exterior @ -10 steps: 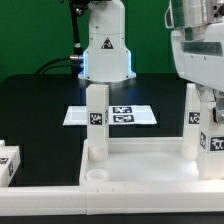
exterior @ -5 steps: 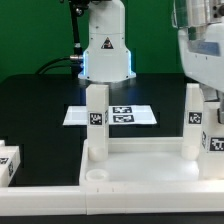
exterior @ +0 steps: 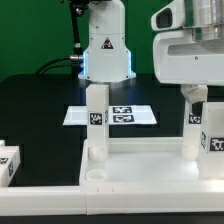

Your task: Assemble desk

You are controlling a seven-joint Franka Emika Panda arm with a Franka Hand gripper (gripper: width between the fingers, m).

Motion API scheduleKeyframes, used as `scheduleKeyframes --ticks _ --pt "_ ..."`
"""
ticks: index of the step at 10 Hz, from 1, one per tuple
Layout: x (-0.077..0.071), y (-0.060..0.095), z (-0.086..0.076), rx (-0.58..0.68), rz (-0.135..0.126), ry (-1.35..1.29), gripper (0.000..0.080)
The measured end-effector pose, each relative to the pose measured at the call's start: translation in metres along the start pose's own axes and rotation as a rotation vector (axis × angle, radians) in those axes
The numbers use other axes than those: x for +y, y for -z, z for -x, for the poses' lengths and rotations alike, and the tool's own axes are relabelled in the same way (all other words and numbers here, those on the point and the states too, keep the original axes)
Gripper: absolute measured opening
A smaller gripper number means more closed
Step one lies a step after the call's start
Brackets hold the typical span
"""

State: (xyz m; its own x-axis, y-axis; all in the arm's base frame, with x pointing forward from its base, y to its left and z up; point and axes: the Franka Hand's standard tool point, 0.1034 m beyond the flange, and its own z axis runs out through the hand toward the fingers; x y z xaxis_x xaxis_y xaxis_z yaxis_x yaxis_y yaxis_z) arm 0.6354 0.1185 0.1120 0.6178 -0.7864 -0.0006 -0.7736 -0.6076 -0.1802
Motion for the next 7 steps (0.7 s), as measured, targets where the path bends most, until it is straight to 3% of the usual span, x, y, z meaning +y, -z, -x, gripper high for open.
scheduleKeyframes --ticks 1,3,4,6,7 --pt "0.0005 0.0001 -0.0006 0.005 0.005 0.099 0.0649" --pt "0.0009 0.0006 -0.0029 0.030 0.044 0.521 0.0649" --pt "-0.0009 -0.0027 0.0014 0.030 0.043 0.701 0.0649" --pt "-0.0017 -0.0042 0.0041 0.043 0.044 0.749 0.0649" --pt "-0.0014 -0.0042 0.0035 0.044 0.043 0.721 0.0521"
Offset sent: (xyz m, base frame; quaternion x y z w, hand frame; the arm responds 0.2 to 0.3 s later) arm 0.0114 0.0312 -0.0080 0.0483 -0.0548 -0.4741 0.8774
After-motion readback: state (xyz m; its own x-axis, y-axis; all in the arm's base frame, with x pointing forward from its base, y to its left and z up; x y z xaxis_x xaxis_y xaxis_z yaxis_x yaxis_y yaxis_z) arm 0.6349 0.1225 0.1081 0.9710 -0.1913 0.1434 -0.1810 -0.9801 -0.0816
